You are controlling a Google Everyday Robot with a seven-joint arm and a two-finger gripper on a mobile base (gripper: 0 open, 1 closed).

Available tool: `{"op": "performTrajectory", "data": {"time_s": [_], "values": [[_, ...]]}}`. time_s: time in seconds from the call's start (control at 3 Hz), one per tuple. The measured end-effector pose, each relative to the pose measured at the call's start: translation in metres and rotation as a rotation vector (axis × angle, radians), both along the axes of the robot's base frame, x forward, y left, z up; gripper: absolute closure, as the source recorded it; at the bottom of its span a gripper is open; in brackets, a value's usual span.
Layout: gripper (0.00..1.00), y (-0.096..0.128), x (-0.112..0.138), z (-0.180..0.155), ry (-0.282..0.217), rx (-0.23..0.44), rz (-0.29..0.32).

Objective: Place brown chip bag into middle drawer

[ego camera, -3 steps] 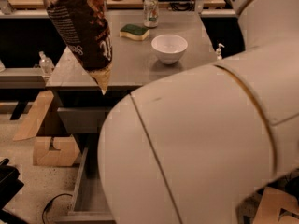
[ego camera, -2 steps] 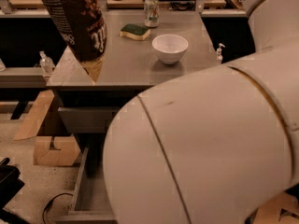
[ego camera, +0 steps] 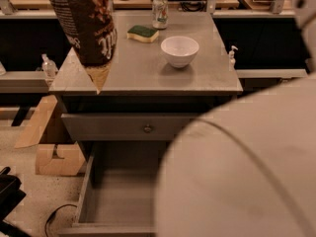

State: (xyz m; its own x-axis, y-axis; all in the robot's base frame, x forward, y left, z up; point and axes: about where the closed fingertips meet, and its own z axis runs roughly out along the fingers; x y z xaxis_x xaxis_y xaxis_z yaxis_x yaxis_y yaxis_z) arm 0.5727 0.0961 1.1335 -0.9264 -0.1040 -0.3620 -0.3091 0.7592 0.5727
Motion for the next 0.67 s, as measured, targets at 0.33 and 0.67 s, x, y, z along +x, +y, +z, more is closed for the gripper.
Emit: {"op": "performTrajectory", "data": {"time_s": [0.33, 0.67], "values": [[1.00, -0.029, -0.058, 0.012, 0.030, 0.113, -0.061], [1.00, -0.068, -0.124, 0.027, 0.023, 0.239, -0.092]]}}
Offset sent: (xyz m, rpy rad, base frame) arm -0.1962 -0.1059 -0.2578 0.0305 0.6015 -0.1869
